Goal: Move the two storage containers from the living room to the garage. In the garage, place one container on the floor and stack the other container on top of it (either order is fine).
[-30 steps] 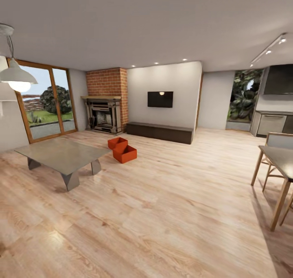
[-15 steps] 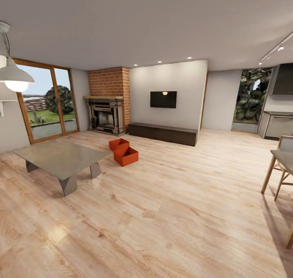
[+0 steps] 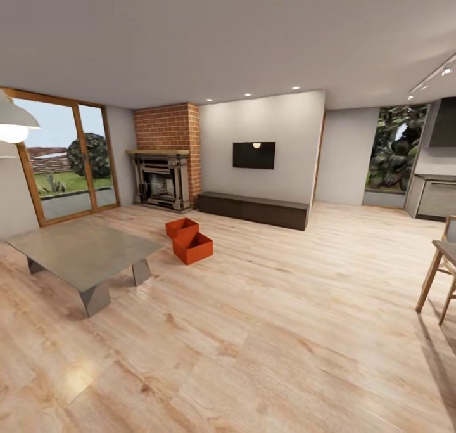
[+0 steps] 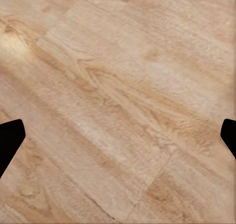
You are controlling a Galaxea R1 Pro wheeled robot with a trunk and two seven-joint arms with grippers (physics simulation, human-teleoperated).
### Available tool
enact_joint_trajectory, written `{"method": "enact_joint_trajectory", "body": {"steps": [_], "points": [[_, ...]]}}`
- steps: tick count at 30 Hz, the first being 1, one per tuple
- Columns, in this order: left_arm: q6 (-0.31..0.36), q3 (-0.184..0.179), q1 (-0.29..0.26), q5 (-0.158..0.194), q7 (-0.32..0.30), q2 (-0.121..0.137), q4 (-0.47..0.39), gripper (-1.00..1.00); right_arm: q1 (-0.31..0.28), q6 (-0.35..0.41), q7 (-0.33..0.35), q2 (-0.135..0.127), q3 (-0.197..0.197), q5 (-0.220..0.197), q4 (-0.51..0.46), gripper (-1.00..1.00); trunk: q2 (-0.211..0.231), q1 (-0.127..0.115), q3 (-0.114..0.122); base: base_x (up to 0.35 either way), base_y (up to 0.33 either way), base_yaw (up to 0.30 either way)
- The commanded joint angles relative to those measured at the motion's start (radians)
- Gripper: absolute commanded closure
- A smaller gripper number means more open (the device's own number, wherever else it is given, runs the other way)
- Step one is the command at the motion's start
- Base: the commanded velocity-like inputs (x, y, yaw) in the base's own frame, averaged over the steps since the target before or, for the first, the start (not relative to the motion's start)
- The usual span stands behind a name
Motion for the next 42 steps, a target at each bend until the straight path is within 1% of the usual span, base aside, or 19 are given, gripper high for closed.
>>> {"method": "enact_joint_trajectory", "body": {"steps": [1,42], "points": [[0.003,0.003,-0.001,0.009,-0.010,0.000,0.001,-1.00,-0.001,0.000,0.004,0.000,-0.001,-0.001,0.000,-1.00,-0.001,0.001,-0.001,0.347,-0.076,0.000],[0.003,0.003,-0.001,0.009,-0.010,0.000,0.001,-1.00,-0.001,0.000,0.004,0.000,-0.001,-0.001,0.000,-1.00,-0.001,0.001,-0.001,0.347,-0.076,0.001]]}}
